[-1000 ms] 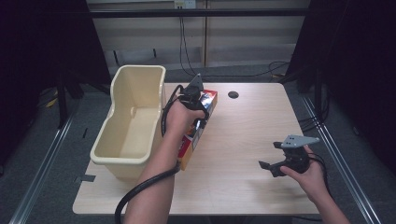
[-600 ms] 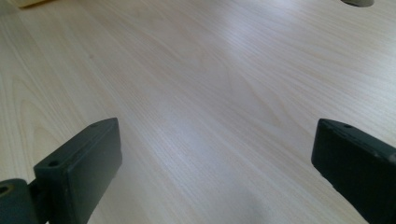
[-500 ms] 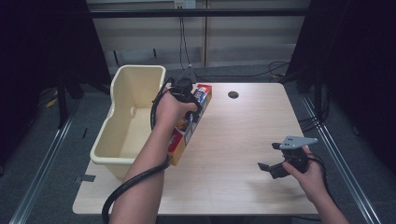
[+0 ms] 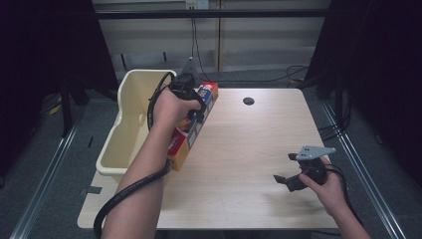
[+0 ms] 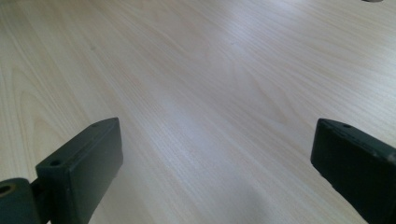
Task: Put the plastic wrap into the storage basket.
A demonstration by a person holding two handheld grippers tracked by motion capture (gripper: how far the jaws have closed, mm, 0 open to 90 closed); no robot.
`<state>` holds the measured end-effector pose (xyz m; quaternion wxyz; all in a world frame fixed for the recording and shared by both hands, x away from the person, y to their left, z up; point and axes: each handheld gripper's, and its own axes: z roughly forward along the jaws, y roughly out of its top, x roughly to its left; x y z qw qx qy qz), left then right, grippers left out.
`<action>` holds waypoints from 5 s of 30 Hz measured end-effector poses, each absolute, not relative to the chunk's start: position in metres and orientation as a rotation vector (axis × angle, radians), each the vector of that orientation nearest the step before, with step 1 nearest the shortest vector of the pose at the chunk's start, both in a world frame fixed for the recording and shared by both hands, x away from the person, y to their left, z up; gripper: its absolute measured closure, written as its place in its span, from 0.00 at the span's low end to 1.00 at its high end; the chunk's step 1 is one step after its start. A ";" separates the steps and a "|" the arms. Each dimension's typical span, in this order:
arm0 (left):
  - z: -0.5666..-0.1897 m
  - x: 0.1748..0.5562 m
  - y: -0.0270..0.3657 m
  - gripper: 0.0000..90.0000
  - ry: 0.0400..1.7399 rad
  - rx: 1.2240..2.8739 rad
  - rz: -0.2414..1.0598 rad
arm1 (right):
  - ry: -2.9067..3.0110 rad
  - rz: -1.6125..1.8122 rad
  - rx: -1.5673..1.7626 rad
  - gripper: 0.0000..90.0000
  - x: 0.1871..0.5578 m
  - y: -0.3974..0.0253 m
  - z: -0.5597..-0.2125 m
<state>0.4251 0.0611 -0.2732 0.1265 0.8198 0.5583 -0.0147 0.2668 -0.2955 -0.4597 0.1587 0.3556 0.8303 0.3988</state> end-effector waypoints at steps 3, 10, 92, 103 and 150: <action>-0.269 0.425 0.065 0.45 1.630 2.383 -0.048 | 2.372 1.141 1.017 0.02 0.267 -0.296 -0.459; -0.259 0.426 0.070 0.46 1.642 2.368 -0.050 | 2.372 1.133 1.016 0.03 0.267 -0.296 -0.460; -0.209 0.402 0.178 0.45 1.877 2.136 0.098 | 2.415 1.108 0.959 0.03 0.277 -0.280 -0.460; -0.218 0.398 0.188 0.45 1.898 2.127 0.101 | 2.421 1.110 0.941 0.03 0.281 -0.278 -0.461; -0.277 0.403 0.184 0.45 1.944 2.140 0.045 | 2.415 1.112 0.927 0.03 0.278 -0.277 -0.457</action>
